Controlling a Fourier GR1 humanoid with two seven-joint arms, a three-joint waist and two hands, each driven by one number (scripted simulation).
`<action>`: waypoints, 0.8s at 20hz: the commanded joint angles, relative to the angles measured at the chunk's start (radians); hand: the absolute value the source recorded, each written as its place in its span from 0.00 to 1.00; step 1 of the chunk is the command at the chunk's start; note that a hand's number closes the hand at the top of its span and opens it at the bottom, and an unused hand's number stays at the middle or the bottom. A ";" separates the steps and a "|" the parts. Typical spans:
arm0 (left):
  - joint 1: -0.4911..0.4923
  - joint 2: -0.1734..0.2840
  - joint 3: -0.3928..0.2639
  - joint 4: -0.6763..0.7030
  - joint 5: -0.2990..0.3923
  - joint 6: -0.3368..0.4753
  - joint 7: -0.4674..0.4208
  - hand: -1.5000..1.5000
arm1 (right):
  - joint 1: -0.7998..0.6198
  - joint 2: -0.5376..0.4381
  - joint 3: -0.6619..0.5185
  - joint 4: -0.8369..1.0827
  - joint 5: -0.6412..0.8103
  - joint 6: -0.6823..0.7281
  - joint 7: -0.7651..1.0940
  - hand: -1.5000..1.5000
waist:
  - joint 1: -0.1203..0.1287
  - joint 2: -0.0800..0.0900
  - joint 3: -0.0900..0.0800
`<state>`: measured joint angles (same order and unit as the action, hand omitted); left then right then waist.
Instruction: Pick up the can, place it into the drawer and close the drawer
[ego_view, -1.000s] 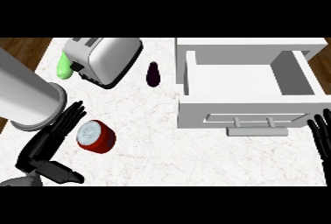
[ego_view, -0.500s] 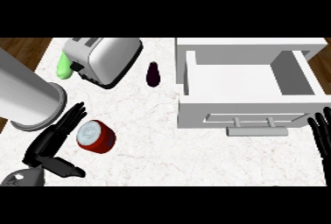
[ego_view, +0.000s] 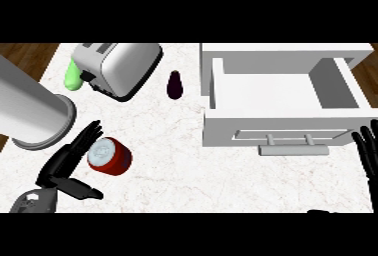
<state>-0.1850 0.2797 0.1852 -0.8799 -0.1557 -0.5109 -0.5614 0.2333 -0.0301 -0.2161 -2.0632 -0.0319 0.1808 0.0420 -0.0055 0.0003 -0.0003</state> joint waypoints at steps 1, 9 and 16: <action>-0.035 0.026 0.007 0.130 -0.020 -0.013 -0.097 0.00 | -0.036 0.029 0.074 -0.064 0.049 -0.067 0.077 0.00 | 0.000 0.001 0.000; -0.140 0.003 -0.002 0.236 -0.027 0.050 -0.102 0.00 | 0.061 0.027 0.023 -0.044 0.008 0.024 -0.027 0.00 | -0.002 0.000 0.000; -0.141 -0.022 -0.024 0.268 -0.036 0.068 -0.121 0.00 | -0.052 -0.018 -0.032 -0.026 -0.020 -0.007 0.068 0.00 | 0.000 0.000 0.000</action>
<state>-0.3053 0.2796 0.1686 -0.6498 -0.1862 -0.4485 -0.6560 0.2352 -0.0258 -0.2194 -2.1007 -0.0362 0.1843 0.0700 -0.0061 0.0003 -0.0003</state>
